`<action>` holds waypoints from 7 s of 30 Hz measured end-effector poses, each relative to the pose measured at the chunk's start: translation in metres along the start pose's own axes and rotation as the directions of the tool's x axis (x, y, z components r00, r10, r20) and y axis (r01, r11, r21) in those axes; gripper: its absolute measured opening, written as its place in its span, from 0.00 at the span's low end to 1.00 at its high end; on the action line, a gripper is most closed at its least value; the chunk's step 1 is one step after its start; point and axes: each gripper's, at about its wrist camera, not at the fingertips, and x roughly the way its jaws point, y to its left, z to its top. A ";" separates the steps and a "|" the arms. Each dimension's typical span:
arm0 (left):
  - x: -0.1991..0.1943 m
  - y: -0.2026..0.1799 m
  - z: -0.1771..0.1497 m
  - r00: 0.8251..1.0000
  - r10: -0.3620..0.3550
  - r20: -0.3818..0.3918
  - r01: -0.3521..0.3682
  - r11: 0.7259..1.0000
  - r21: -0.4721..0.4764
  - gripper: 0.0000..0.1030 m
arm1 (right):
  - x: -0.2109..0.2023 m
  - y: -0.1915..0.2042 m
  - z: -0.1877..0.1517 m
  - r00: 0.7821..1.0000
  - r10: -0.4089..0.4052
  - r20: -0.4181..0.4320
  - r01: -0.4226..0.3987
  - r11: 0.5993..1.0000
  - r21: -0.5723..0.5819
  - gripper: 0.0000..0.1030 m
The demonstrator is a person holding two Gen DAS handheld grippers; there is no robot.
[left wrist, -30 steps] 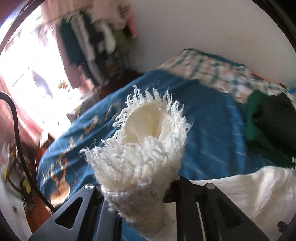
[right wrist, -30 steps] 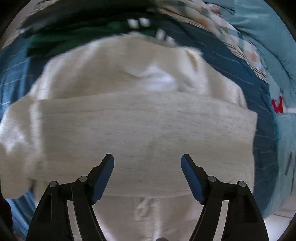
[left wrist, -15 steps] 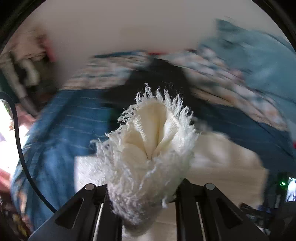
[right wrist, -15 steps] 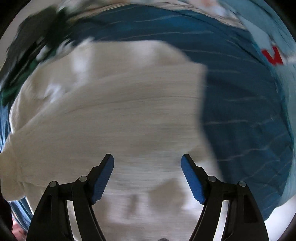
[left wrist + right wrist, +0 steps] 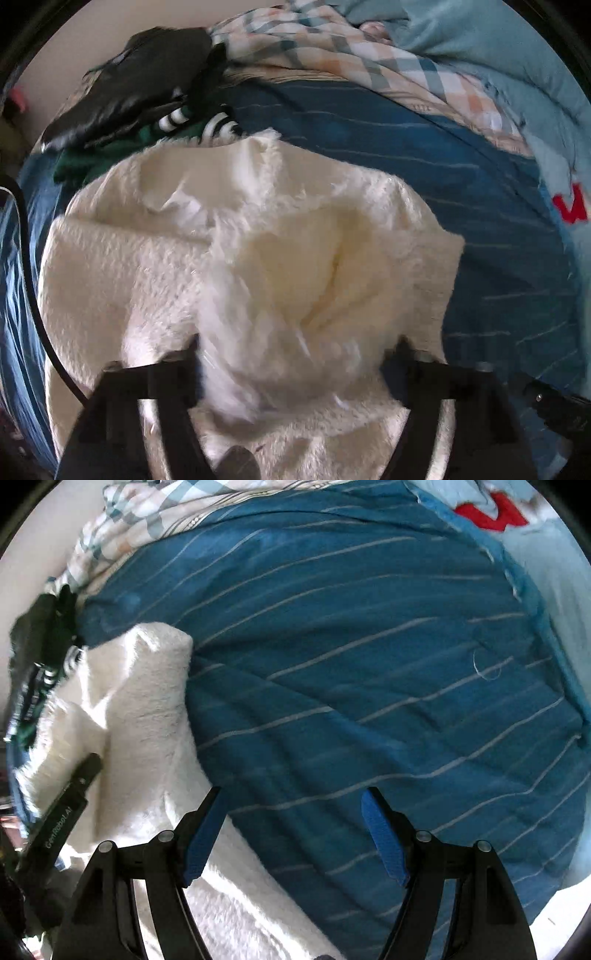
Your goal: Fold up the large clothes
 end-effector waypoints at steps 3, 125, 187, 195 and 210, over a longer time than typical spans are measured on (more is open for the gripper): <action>-0.027 0.023 -0.001 0.999 -0.036 0.022 0.037 0.998 -0.057 0.74 | -0.017 -0.013 -0.002 0.996 0.090 -0.023 -0.090 0.995 0.033 0.75; -0.041 -0.063 -0.181 0.536 0.775 -0.335 -0.797 0.595 0.103 1.00 | 0.010 -0.038 0.008 0.953 -0.262 -0.150 0.167 0.872 -0.459 0.70; -0.126 0.190 -0.187 0.949 0.196 -0.246 -0.269 0.912 -0.309 0.18 | -0.001 0.387 -0.006 0.932 0.250 -0.263 -0.326 0.895 -0.304 0.25; -0.099 0.332 -0.237 0.967 -0.120 -0.227 -0.062 0.747 -0.662 0.41 | 0.122 0.519 -0.061 0.953 -0.037 -0.299 -0.111 0.879 -0.464 0.53; -0.077 0.359 -0.296 0.952 -0.035 -0.305 -0.223 0.604 -0.765 0.60 | 0.051 0.405 -0.001 0.938 0.246 -0.245 -0.321 0.886 -0.336 0.70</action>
